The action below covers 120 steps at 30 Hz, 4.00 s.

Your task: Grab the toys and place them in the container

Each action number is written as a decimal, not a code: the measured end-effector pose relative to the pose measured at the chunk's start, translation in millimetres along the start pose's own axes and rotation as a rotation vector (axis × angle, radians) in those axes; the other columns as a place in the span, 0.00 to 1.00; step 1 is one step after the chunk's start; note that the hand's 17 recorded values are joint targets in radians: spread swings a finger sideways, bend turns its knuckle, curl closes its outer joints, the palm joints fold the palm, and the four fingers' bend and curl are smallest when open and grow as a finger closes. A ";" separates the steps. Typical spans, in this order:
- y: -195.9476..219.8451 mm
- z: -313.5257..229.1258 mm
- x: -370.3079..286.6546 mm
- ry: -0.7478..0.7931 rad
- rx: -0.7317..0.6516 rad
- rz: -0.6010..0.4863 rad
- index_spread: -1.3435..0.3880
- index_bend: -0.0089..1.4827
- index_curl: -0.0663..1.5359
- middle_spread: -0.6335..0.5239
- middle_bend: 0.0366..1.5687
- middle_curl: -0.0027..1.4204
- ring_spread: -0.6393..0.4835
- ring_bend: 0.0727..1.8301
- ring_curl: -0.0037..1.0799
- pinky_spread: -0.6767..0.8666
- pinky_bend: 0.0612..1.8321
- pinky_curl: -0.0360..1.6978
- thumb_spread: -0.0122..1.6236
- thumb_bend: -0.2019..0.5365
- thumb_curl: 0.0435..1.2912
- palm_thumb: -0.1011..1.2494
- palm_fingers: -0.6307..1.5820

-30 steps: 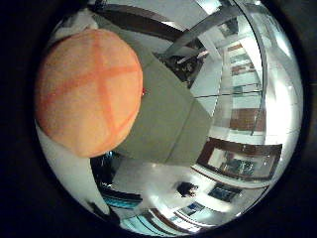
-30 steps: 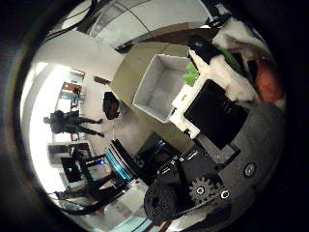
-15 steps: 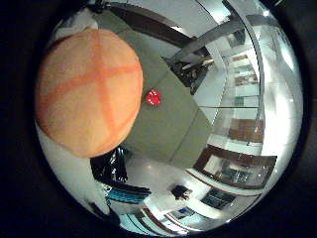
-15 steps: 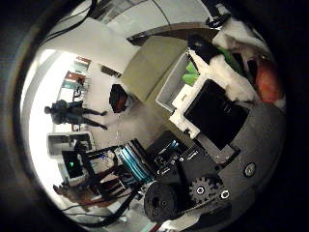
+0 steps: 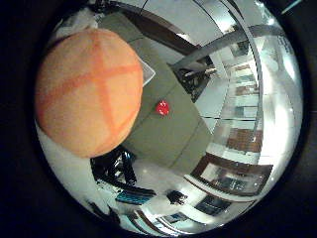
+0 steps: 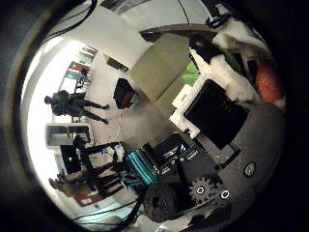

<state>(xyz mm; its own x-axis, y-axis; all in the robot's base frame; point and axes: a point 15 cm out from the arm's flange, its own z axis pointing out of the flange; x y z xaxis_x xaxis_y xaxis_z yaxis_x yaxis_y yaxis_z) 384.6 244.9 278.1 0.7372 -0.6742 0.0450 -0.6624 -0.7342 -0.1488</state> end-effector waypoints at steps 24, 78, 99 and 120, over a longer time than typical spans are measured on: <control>-45.0 11.6 -34.2 -0.013 0.010 -0.031 0.68 0.84 0.47 0.48 0.88 0.46 0.36 0.70 0.76 0.31 0.73 0.53 0.64 0.24 0.51 0.78 0.80; 30.4 18.5 146.8 0.045 -0.021 0.084 0.54 0.12 0.25 0.54 0.10 0.23 0.66 0.13 0.21 0.68 0.23 0.11 0.66 0.24 0.20 0.47 0.40; 123.0 194.9 263.6 0.004 -0.136 0.175 0.55 0.11 0.21 0.58 0.10 0.23 0.69 0.12 0.24 0.62 0.27 0.11 0.65 0.24 0.20 0.46 0.28; 152.1 243.8 323.5 0.187 -0.294 0.106 0.56 0.13 0.23 0.61 0.08 0.18 0.75 0.07 0.23 0.62 0.21 0.11 0.60 0.23 0.20 0.46 0.26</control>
<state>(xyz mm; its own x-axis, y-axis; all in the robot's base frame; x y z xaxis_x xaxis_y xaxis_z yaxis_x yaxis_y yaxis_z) 554.9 -65.3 29.1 0.6431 -0.7309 0.2285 -0.7640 -0.6325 0.1271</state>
